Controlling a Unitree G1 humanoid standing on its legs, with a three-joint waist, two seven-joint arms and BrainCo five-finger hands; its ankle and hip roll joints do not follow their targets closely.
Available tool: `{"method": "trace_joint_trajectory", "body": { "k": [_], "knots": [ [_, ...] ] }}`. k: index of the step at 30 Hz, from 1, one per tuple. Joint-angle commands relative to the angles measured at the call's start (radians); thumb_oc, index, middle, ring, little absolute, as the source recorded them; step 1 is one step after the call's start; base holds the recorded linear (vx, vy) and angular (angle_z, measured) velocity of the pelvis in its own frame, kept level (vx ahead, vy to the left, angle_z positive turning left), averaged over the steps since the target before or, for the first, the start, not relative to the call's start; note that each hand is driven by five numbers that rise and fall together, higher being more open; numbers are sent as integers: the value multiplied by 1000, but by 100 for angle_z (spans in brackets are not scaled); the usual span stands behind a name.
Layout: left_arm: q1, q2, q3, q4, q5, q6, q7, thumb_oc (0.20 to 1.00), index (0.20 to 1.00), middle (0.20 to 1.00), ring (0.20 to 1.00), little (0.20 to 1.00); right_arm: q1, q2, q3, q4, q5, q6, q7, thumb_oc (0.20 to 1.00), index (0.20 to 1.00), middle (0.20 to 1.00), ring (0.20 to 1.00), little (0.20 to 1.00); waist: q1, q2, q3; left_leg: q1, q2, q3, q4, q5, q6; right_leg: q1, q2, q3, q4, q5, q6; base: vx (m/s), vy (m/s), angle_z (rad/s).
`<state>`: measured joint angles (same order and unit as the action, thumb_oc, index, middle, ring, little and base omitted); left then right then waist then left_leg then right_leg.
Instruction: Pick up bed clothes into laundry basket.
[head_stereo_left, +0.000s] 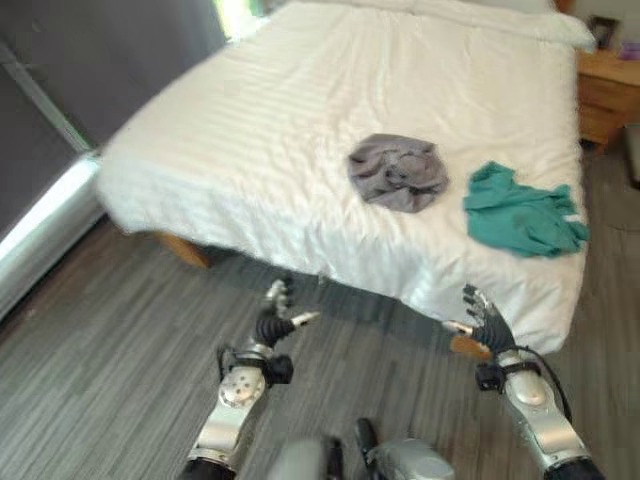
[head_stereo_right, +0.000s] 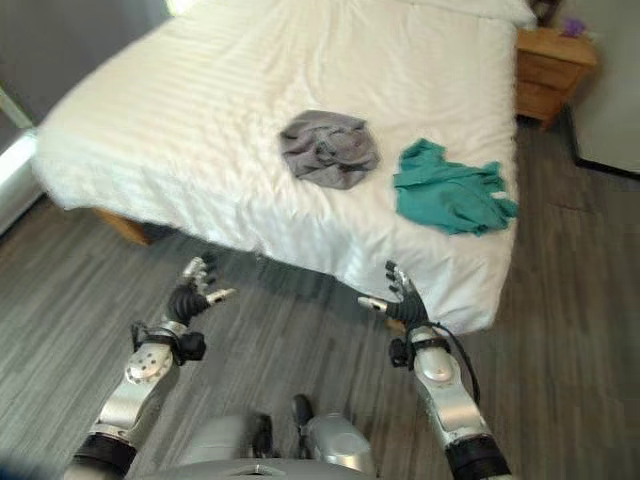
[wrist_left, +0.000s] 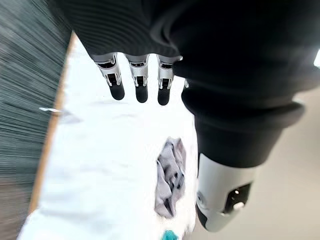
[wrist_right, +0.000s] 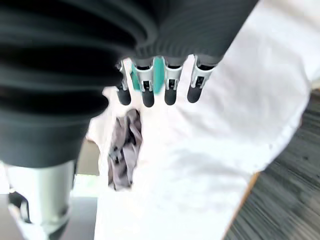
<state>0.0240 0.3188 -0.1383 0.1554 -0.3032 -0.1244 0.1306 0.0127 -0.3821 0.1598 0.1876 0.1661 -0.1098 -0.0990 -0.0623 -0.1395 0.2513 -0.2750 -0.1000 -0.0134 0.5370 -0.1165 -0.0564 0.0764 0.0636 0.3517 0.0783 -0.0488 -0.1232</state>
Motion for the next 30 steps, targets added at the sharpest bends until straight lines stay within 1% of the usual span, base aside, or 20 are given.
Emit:
{"method": "trace_joint_trajectory", "body": {
  "k": [1,2,3,4,5,6,7,8,11,12,14,15,16,17,18,20,22,23,27,30],
  "knots": [
    [8,-14,11,-41,-3,-49,26,1000,1000,1000,1000,1000,26,-30,-19,-45,-7,-12,-6,1000,1000,1000,1000,1000,7,64,19,100,64,-110,-467,193,-22,86,-31,-7,-110,-2,155,434,121,-144],
    [8,-14,11,-41,-3,-49,26,1000,1000,1000,1000,1000,26,-30,-19,-46,-7,-12,-6,1000,1000,1000,1000,1000,8,65,19,102,65,-109,-471,195,-22,86,-31,-6,-110,-1,155,426,59,-189],
    [23,1,18,-36,13,-50,27,1000,1000,1000,1000,1000,48,-34,-38,-40,-29,2,9,1000,1000,1000,1000,1000,0,80,4,129,82,-146,-558,208,-37,103,-27,48,-55,-38,165,367,91,-183],
    [20,10,14,-41,22,-49,12,1000,1000,1000,1000,1000,63,-30,-48,-43,-39,-2,21,1000,1000,1000,1000,1000,-13,98,-11,156,103,-130,-594,220,-43,91,-20,60,-34,-47,168,484,200,-179],
    [22,17,12,-44,27,-54,11,1000,1000,1000,1000,1000,79,-34,-54,-52,-50,0,18,1000,1000,1000,1000,1000,-27,103,-16,186,99,-112,-599,222,-37,86,-29,65,7,-58,175,325,276,-144],
    [25,21,17,-42,31,-58,9,1000,1000,1000,1000,1000,90,-26,-61,-57,-68,5,17,1000,1000,1000,1000,1000,-44,109,-23,210,100,-92,-610,217,-29,64,-35,82,39,-58,191,247,232,-138],
    [23,31,22,-42,37,-59,3,1000,1000,1000,1000,1000,95,-20,-66,-65,-79,4,21,1000,1000,1000,1000,1000,-43,111,-29,214,113,-52,-623,214,-32,47,-37,100,49,-48,208,240,197,-201],
    [21,58,33,-62,56,-70,1,1000,1000,1000,1000,1000,92,-22,-72,-74,-109,-2,16,1000,1000,1000,1000,1000,-44,109,-44,231,123,13,-624,195,-24,31,-72,84,43,-31,233,192,135,-209],
    [15,72,48,-115,41,-90,4,1000,1000,1000,1000,1000,40,-72,-82,-95,-244,-6,-36,1000,1000,1000,1000,1000,-28,106,-55,261,134,82,-624,166,-10,9,-125,6,78,1,272,206,79,-170],
    [20,76,50,-124,30,-98,15,1000,1000,1000,1000,1000,-6,-92,-78,-90,-291,2,-62,1000,1000,1000,1000,1000,-22,103,-53,276,139,104,-624,154,-7,-13,-139,-44,121,26,294,93,-2,-104],
    [19,88,48,-151,16,-100,22,1000,1000,1000,1000,1000,-90,-127,-60,-79,-361,16,-93,1000,1000,1000,1000,1000,2,119,-43,280,162,128,-624,155,-5,-82,-137,-142,199,65,313,38,18,-86],
    [18,91,45,-159,-3,-104,16,1000,1000,1000,1000,1000,-133,-145,-58,-63,-394,27,-123,1000,1000,1000,1000,1000,11,123,-41,279,162,132,-624,149,-4,-103,-133,-188,217,50,309,14,27,-62],
    [16,90,47,-159,-5,-104,16,1000,1000,1000,1000,1000,-138,-145,-56,-59,-395,26,-125,1000,1000,1000,1000,1000,7,124,-40,278,162,129,-624,148,-4,-105,-133,-191,221,47,309,57,-2,-41],
    [15,93,42,-167,-34,-108,7,1000,1000,1000,1000,1000,-208,-180,-48,-34,-449,45,-159,1000,1000,1000,1000,1000,17,125,-34,291,166,128,-624,136,-4,-148,-126,-254,213,27,299,103,-38,-20],
    [17,95,41,-166,-51,-112,-3,1000,1000,1000,1000,1000,-244,-210,-42,-23,-479,55,-170,1000,1000,1000,1000,1000,18,125,-33,297,167,124,-624,129,-7,-156,-123,-280,161,4,280,149,-57,-6],
    [27,101,32,-161,-71,-113,-22,1000,1000,1000,1000,1000,-302,-248,-29,-5,-503,67,-179,1000,1000,1000,1000,1000,16,119,-34,313,166,112,-624,111,-9,-163,-117,-293,38,5,249,207,-86,11],
    [27,115,28,-142,-84,-111,-32,1000,1000,1000,1000,1000,-361,-281,4,28,-513,75,-186,1000,1000,1000,1000,1000,24,108,-39,327,163,104,-624,93,-14,-149,-133,-314,-104,37,246,214,-131,41],
    [27,118,27,-135,-84,-112,-32,1000,1000,1000,1000,1000,-386,-283,28,63,-512,82,-184,1000,1000,1000,1000,1000,34,103,-42,329,166,106,-624,96,-19,-128,-144,-324,-141,50,256,140,-146,23],
    [63,136,30,-116,-85,-114,-39,1000,1000,1000,1000,1000,-526,-311,168,237,-492,92,-133,1000,1000,1000,1000,1000,76,96,-53,336,182,127,-624,103,-37,-97,-159,-339,-166,74,258,145,-157,21],
    [65,146,42,-106,-101,-114,-48,1000,1000,1000,1000,1000,-564,-318,212,295,-454,93,-97,1000,1000,1000,1000,1000,81,103,-58,324,192,125,-624,111,-49,-97,-157,-354,-166,63,260,92,-100,11]
  ]
}}
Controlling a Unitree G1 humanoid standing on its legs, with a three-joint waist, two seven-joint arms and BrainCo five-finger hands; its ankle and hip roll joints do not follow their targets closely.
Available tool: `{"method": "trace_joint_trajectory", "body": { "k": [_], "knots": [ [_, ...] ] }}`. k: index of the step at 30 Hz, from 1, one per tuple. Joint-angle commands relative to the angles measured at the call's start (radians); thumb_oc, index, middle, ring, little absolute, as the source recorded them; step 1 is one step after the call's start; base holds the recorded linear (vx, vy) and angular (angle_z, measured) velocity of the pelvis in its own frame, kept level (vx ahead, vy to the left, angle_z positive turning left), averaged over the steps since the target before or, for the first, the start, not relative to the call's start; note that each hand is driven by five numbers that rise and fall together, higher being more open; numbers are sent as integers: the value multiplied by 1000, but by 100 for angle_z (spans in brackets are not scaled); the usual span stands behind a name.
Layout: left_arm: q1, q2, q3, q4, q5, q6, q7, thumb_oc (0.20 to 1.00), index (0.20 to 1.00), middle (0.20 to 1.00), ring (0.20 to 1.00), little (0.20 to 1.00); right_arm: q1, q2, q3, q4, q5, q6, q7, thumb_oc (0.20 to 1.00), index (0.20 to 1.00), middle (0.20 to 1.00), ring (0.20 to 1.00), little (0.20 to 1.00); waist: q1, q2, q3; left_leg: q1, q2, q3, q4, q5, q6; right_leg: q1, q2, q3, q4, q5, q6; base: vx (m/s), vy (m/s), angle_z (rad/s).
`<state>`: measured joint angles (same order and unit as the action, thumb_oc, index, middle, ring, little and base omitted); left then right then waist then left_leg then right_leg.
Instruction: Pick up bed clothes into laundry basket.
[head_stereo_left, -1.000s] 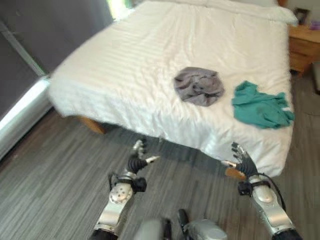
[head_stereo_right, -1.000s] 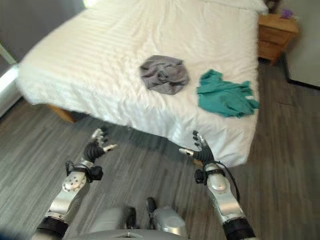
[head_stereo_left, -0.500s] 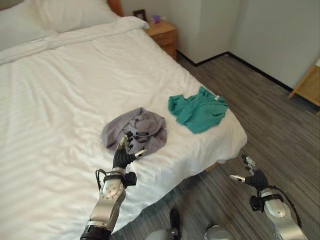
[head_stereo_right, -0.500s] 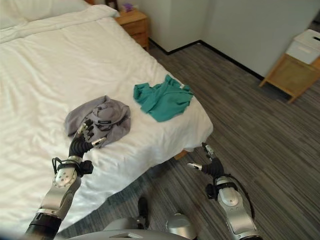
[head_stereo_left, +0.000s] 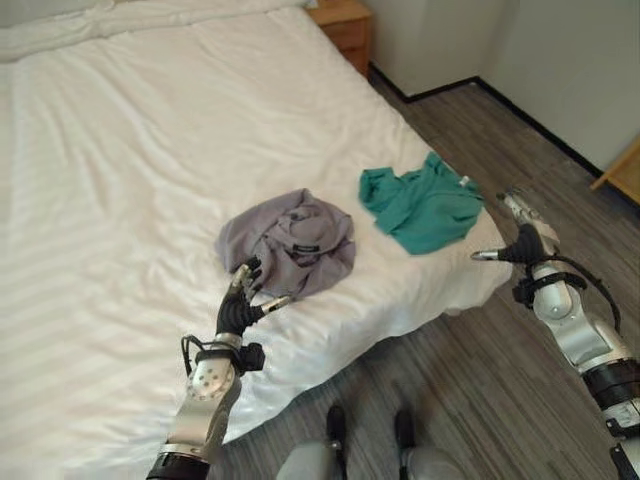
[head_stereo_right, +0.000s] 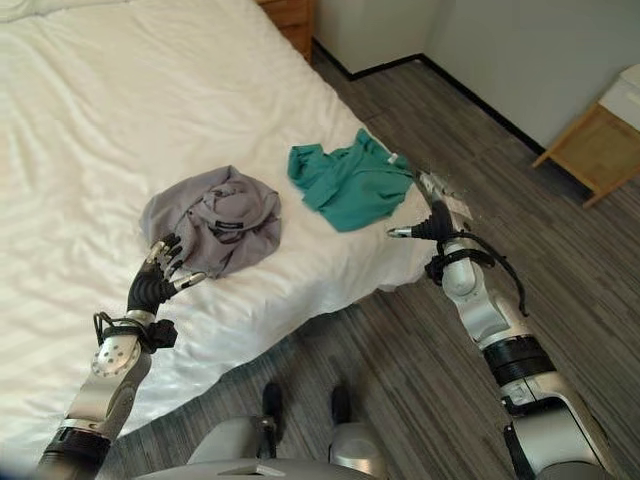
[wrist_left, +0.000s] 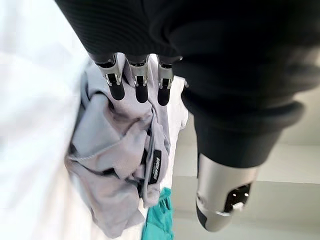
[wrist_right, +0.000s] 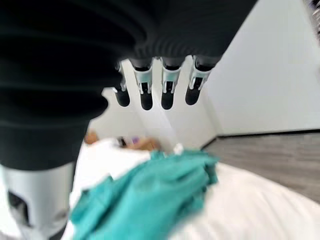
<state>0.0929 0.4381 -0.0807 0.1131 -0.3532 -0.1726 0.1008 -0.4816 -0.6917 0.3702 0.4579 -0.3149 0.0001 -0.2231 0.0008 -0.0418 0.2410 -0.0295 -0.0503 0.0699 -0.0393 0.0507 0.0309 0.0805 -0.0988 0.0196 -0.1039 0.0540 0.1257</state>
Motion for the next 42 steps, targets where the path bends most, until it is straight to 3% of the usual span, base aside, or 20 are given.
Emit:
{"method": "trace_joint_trajectory", "body": {
  "k": [1,8,11,17,26,28,34,40,41,42],
  "knots": [
    [-4,29,-15,-57,-58,-63,-19,1000,1000,1000,1000,1000,-79,-16,8,46,38,-14,36,1000,1000,1000,1000,1000,19,8,-48,74,144,38,-48,-52,-140,-100,7,-29,17,-42,10,86,-119,20],
    [-24,74,9,-26,-97,-87,-11,1000,1000,1000,1000,1000,-300,-112,135,234,20,-6,51,1000,1000,1000,1000,1000,35,37,-32,19,164,30,-48,-13,-179,-113,14,-69,17,-61,-1,42,-111,22],
    [-28,76,11,-24,-102,-90,-13,1000,1000,1000,1000,1000,-324,-114,148,252,23,-9,50,1000,1000,1000,1000,1000,34,44,-27,11,166,26,-48,-5,-185,-116,14,-76,17,-63,-3,6,-47,7],
    [-59,86,-5,-20,-146,-109,-24,1000,1000,1000,1000,1000,-424,-149,194,328,18,-13,31,1000,1000,1000,1000,1000,49,88,9,-70,180,11,-48,55,-226,-153,13,-128,17,-78,-7,-19,-75,23],
    [-94,99,-8,-1,-205,-134,-30,1000,1000,1000,1000,1000,-532,-220,247,435,48,-23,8,1000,1000,1000,1000,1000,62,116,52,-184,189,23,-48,103,-246,-243,7,-177,17,-70,3,-43,-59,37],
    [-89,110,-8,24,-235,-153,-38,1000,1000,1000,1000,1000,-722,-347,367,548,31,-35,-37,1000,1000,1000,1000,1000,89,140,94,-310,203,36,-48,144,-266,-353,1,-210,17,-56,10,-123,-138,11],
    [-50,91,-6,10,-243,-163,-40,1000,1000,1000,1000,1000,-871,-430,483,588,-11,-33,-86,1000,1000,1000,1000,1000,108,151,110,-413,206,35,-48,173,-279,-442,19,-214,17,-44,10,-55,-54,16],
    [-37,69,-16,16,-253,-158,-53,1000,1000,1000,1000,1000,-886,-421,496,656,14,-34,-105,1000,1000,1000,1000,1000,126,152,124,-472,204,39,-48,180,-285,-495,34,-205,17,-43,8,-27,-54,4],
    [-41,72,-18,16,-255,-158,-56,1000,1000,1000,1000,1000,-893,-411,510,667,15,-35,-98,445,445,445,445,445,128,153,129,-470,205,40,-48,182,-285,-491,36,-204,17,-45,7,5,-32,0],
    [-39,74,-18,16,-256,-160,-60,1000,1000,1000,1000,1000,-883,-406,511,670,11,-36,-93,200,200,200,200,200,128,155,132,-467,204,40,-48,183,-285,-489,39,-203,17,-45,5,17,-25,-4]
  ]
}}
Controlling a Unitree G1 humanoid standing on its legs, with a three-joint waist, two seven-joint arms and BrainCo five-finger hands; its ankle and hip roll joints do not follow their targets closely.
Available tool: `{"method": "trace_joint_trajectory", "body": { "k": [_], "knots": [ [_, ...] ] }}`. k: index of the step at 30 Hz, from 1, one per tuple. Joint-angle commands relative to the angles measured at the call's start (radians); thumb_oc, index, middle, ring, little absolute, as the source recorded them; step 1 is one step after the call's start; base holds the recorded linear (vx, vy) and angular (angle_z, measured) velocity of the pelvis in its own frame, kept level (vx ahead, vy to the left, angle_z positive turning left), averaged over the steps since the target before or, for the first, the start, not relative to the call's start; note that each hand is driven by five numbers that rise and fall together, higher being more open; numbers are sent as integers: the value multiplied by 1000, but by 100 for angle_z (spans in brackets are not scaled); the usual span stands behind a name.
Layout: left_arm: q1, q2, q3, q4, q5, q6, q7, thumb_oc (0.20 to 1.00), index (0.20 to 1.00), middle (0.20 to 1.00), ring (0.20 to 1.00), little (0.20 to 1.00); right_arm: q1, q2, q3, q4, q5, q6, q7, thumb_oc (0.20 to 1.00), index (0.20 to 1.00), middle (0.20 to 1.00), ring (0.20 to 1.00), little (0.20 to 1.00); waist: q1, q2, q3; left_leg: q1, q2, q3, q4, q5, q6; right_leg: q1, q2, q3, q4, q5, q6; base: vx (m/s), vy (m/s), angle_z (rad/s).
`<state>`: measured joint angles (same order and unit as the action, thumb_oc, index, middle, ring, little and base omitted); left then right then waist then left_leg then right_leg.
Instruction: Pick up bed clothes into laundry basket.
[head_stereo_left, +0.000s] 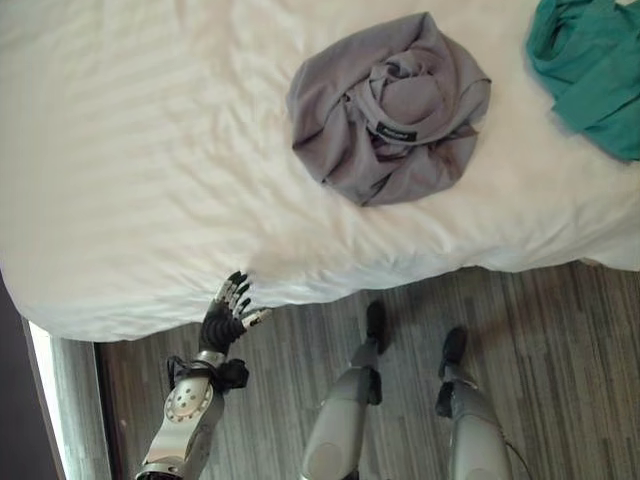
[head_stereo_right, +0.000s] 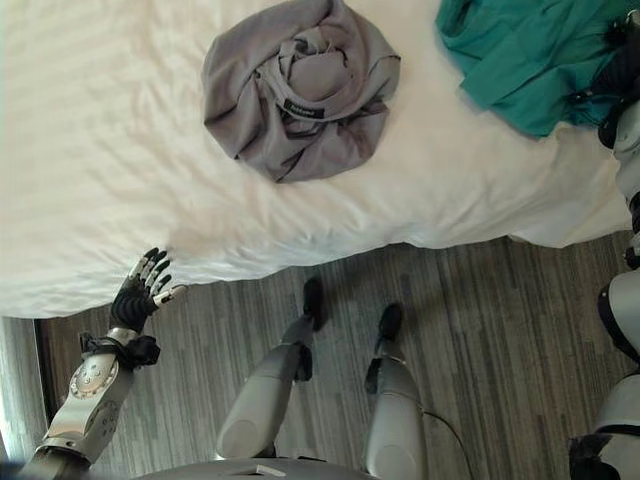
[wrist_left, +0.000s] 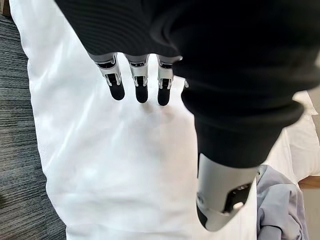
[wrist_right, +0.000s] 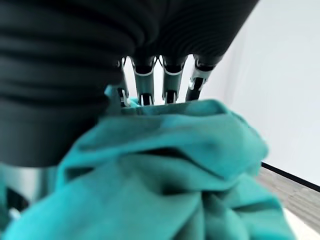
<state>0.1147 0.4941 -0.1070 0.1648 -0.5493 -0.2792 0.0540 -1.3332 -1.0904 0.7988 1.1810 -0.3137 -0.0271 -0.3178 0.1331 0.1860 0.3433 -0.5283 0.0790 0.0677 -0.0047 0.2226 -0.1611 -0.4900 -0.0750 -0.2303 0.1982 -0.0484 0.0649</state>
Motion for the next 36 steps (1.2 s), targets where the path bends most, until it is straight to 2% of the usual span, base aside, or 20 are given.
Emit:
{"method": "trace_joint_trajectory", "body": {
  "k": [1,7,10,13,16,17,18,20,21,23,24,25,26,28,29,30,31,33,35,36],
  "knots": [
    [-51,18,13,-38,-60,-53,-18,1000,1000,1000,1000,1000,-17,-6,79,-59,5,-8,8,200,200,200,200,200,-3,-69,33,39,74,42,-83,13,-93,91,17,48,-285,53,63,30,-18,-8],
    [-33,9,27,-42,-53,-48,-11,1000,1000,1000,1000,1000,59,-62,28,-261,2,-7,2,200,200,200,200,200,-18,-70,30,166,77,24,-83,1,-86,208,8,71,-285,25,54,64,22,-6],
    [-33,15,46,-65,-32,-44,4,1000,1000,1000,1000,1000,75,-128,-17,-429,-5,1,-7,200,200,200,200,200,-36,-93,8,261,64,2,-83,-43,-67,274,-3,92,-285,10,52,124,56,-6],
    [-37,27,74,-69,3,-27,21,1000,1000,1000,1000,1000,127,-221,-131,-593,20,10,-16,200,200,200,200,200,-68,-125,-22,358,65,0,-66,-74,-53,336,-13,119,-285,7,56,107,70,-1],
    [-48,35,112,-83,59,-4,34,1000,1000,1000,1000,1000,320,-309,-363,-710,54,6,-16,200,200,200,200,200,-110,-159,-50,402,74,-10,32,-73,-50,391,-18,143,-285,10,49,98,55,-25],
    [-74,30,113,-77,81,3,49,1000,1000,1000,1000,1000,392,-320,-446,-738,65,8,-18,200,200,200,200,200,-128,-177,-58,415,80,-12,66,-68,-51,407,-19,147,-285,11,46,172,20,-17],
    [-100,22,131,-87,131,9,68,1000,1000,1000,1000,1000,525,-352,-593,-769,108,-6,-19,200,200,200,200,200,-166,-204,-76,431,83,-27,148,-63,-47,442,-22,166,-285,9,39,163,-27,-9],
    [-133,46,141,-113,175,8,85,1000,1000,1000,1000,1000,689,-352,-761,-768,148,-9,-20,200,200,200,200,200,-182,-247,-90,404,59,-45,249,-83,-30,461,-33,186,-285,18,34,103,-78,-11],
    [-135,49,138,-113,175,9,86,1000,1000,1000,1000,1000,710,-351,-784,-772,148,-9,-20,200,200,200,200,200,-179,-250,-91,399,58,-45,249,-77,-29,457,-35,186,-285,24,35,64,-70,-17],
    [-156,67,151,-131,222,19,108,1000,1000,1000,1000,1000,836,-336,-896,-764,153,-3,-20,200,200,200,200,200,-197,-276,-113,391,53,-17,244,-122,-11,476,-43,205,-285,25,39,280,-12,-43],
    [-168,87,167,-153,299,28,133,1000,1000,1000,1000,1000,991,-319,-1022,-777,144,-4,-12,200,200,200,200,200,-196,-274,-145,399,-9,-39,95,-186,15,513,-17,264,-285,1,43,405,40,-55],
    [-171,88,163,-154,300,29,134,1000,1000,1000,1000,1000,1010,-317,-1041,-782,144,-4,-11,200,200,200,200,200,-189,-276,-144,402,-9,-36,87,-178,16,510,-17,266,-285,5,43,759,103,-108],
    [-232,131,135,-123,385,38,187,1000,1000,1000,1000,1000,1059,-288,-1064,-764,164,-17,-22,200,200,200,200,200,-147,-263,-161,365,-70,-199,-62,-128,15,566,15,360,-285,-18,33,492,14,-118],
    [-293,168,110,-79,461,62,231,1000,1000,1000,1000,1000,1046,-276,-1035,-742,174,-18,-28,200,200,200,200,200,-133,-257,-166,314,-112,-300,-71,-116,14,588,36,424,-284,-22,27,385,-19,-125],
    [-299,168,106,-74,464,62,235,1000,1000,1000,1000,1000,1038,-276,-1028,-737,175,-19,-29,200,200,200,200,200,-132,-259,-165,314,-113,-299,-69,-119,15,588,34,425,-284,-24,27,152,-6,-158],
    [-334,176,91,-35,493,75,248,1000,1000,1000,1000,1000,1025,-266,-1005,-711,172,-10,-21,200,200,200,200,200,-145,-243,-178,324,-111,-304,-82,-131,20,593,49,454,-282,-32,33,140,58,-197],
    [-373,184,80,19,534,103,262,1000,1000,1000,1000,1000,1045,-265,-1009,-687,174,-4,-15,200,200,200,200,200,-161,-229,-189,342,-94,-282,-83,-117,21,595,52,466,-283,-36,39,265,164,-142],
    [-454,206,62,119,643,166,332,1000,1000,1000,1000,1000,1078,-217,-990,-688,144,20,-8,200,200,200,200,200,-197,-223,-208,368,-74,-221,-83,-118,36,588,30,515,-268,-38,60,310,220,-96],
    [-584,265,-13,278,818,254,386,1000,1000,1000,1000,1000,1131,-175,-1002,-700,91,54,-4,200,200,200,200,200,-235,-229,-218,395,-55,-116,-83,-153,49,546,-7,565,-249,-19,97,221,167,-173],
    [-633,286,-50,337,858,280,390,1000,1000,1000,1000,1000,1119,-182,-1005,-707,89,63,2,200,200,200,200,200,-233,-235,-222,399,-49,-83,-83,-163,55,529,-17,583,-254,-7,110,145,195,-139]
  ]
}}
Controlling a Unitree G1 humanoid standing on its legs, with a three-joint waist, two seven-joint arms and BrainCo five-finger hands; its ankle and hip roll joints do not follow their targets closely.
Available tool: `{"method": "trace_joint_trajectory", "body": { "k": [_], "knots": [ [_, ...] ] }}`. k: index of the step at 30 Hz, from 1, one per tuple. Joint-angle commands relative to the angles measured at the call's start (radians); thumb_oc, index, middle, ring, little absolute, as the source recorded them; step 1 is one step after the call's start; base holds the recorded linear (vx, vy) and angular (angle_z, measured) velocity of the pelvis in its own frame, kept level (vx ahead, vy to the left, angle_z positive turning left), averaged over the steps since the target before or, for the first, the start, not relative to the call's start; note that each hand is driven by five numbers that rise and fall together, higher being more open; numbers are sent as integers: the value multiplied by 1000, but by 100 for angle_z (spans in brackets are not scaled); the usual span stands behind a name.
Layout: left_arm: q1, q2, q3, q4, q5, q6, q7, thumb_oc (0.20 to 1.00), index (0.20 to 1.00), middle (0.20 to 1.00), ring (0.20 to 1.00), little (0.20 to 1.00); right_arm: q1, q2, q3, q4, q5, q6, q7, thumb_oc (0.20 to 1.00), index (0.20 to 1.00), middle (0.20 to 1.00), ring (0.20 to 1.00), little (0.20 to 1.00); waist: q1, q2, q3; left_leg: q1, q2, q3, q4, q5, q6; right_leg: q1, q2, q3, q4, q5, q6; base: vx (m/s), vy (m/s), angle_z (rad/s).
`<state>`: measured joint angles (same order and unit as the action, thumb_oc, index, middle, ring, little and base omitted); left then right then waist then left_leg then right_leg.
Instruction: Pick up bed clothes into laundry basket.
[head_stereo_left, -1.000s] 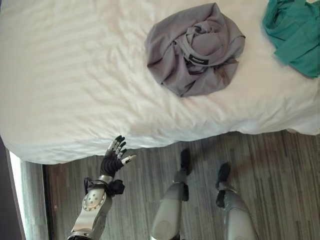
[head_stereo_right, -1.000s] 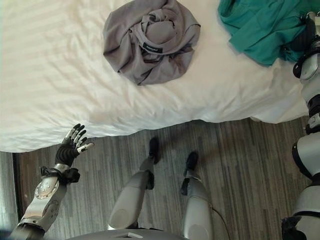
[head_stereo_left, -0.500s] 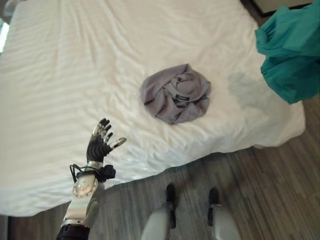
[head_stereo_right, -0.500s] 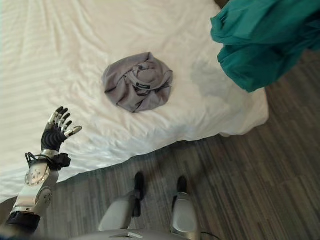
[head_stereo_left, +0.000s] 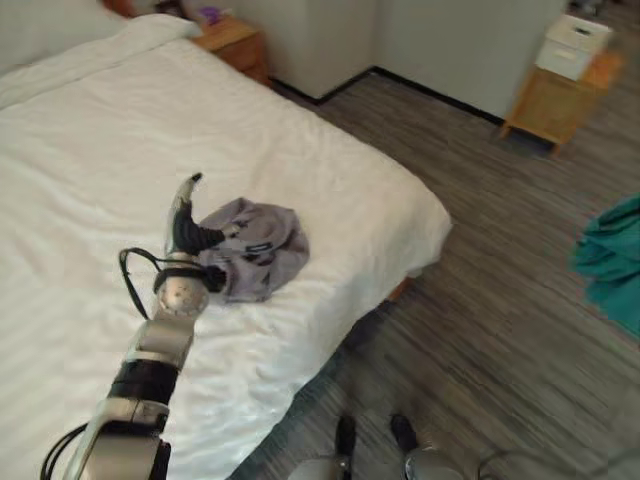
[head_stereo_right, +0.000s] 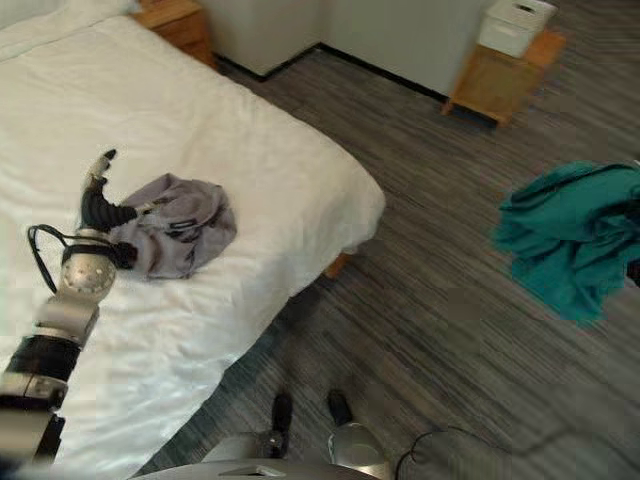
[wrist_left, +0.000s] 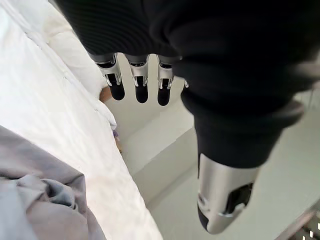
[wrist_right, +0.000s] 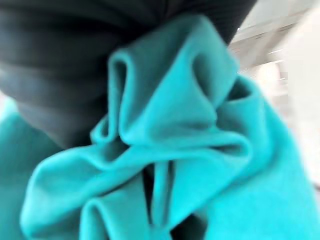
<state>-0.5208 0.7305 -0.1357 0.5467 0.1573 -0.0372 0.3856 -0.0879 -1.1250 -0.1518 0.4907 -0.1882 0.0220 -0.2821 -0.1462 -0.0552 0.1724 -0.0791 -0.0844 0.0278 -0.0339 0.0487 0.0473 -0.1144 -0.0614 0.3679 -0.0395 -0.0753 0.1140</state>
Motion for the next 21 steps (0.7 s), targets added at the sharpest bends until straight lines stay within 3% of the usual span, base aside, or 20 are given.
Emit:
{"method": "trace_joint_trajectory", "body": {
  "k": [1,5,7,10,12,14,16,19,21],
  "knots": [
    [-47,70,-71,69,230,92,62,1000,1000,1000,1000,1000,-136,-126,-36,-34,-44,10,-38,200,200,200,200,200,12,7,-49,-39,116,2,-53,-13,-138,133,-50,3,-19,36,83,62,140,-131],
    [-144,99,-165,268,329,148,56,1000,1000,1000,1000,1000,-141,-84,-12,-64,-65,2,-46,200,200,200,200,200,-11,8,-44,-43,128,71,-53,-25,-125,80,-60,36,-19,72,113,7,128,-116],
    [-213,67,-249,484,401,182,15,1000,1000,1000,1000,1000,-129,-63,-7,-92,-84,-6,-46,200,200,200,200,200,-32,6,-37,-44,127,102,-53,-34,-117,54,-63,44,-15,79,124,-7,135,-90],
    [-255,29,-274,680,449,223,-34,1000,1000,1000,1000,1000,-145,-49,31,-105,-108,-15,-43,200,200,200,200,200,-39,4,-15,-59,134,142,-53,-40,-109,13,-56,27,-18,91,135,-84,82,-71],
    [-270,47,-262,728,449,236,-36,1000,1000,1000,1000,1000,-182,-38,68,-79,-108,-21,-51,200,200,200,200,200,-21,-2,-6,-66,150,167,-53,-44,-110,0,-62,-45,-24,102,137,-54,-51,-55],
    [-250,92,-245,734,450,230,-37,1000,1000,1000,1000,1000,-188,-23,83,-39,-99,-25,-61,200,200,200,200,200,11,-5,-3,-50,169,182,-53,-59,-117,15,-86,-189,-30,101,127,34,-115,-57],
    [-223,149,-221,702,436,219,-27,1000,1000,1000,1000,1000,-169,5,92,12,-89,-28,-62,200,200,200,200,200,37,-10,-9,-32,179,194,-53,-56,-127,33,-99,-288,-34,108,121,32,-82,-42],
    [-136,156,-165,603,423,216,10,1000,1000,1000,1000,1000,-77,54,39,68,-70,-18,-64,200,200,200,200,200,53,-8,-12,10,168,181,-53,-67,-126,65,-109,-307,-36,100,118,60,10,-5],
    [-28,184,-83,445,411,217,35,1000,1000,1000,1000,1000,-5,109,-16,107,-53,-6,-58,200,200,200,200,200,69,4,-20,41,157,163,-53,-74,-120,101,-114,-323,-38,86,113,80,9,9]
  ]
}}
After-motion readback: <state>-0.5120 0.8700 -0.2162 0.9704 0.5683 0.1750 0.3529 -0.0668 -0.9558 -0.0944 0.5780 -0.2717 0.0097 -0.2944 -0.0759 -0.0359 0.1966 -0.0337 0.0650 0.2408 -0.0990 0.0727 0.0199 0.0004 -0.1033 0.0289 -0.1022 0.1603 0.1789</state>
